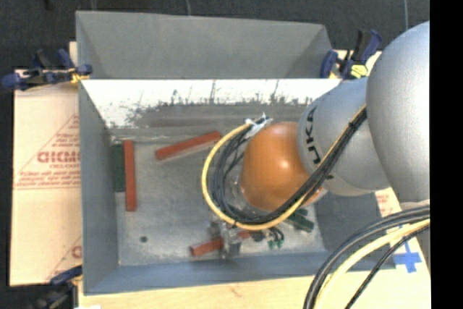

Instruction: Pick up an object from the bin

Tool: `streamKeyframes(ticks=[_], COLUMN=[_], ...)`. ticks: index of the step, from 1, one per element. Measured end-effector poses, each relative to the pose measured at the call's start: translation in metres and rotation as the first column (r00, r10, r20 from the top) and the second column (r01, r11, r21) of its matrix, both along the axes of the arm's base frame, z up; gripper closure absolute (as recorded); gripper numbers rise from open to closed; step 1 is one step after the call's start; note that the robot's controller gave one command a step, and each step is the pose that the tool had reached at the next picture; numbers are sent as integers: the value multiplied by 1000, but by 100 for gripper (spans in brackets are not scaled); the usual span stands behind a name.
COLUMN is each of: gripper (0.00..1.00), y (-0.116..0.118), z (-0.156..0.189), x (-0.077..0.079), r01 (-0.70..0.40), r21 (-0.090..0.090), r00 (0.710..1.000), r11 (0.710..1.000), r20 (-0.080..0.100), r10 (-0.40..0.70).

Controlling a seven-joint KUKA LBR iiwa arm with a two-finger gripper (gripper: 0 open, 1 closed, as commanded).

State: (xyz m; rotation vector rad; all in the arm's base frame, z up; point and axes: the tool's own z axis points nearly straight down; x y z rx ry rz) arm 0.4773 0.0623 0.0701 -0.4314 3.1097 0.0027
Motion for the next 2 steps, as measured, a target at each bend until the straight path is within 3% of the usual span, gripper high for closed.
streamKeyframes(ticks=[1, 2], gripper=[100, 0], y=[-7, -7], z=[128, 128], x=[11, 11], r01=[-48, -48], r21=[-2, -2], r00=[999, 999], r11=[999, 999], r20=[1, 1], r10=[48, 48])
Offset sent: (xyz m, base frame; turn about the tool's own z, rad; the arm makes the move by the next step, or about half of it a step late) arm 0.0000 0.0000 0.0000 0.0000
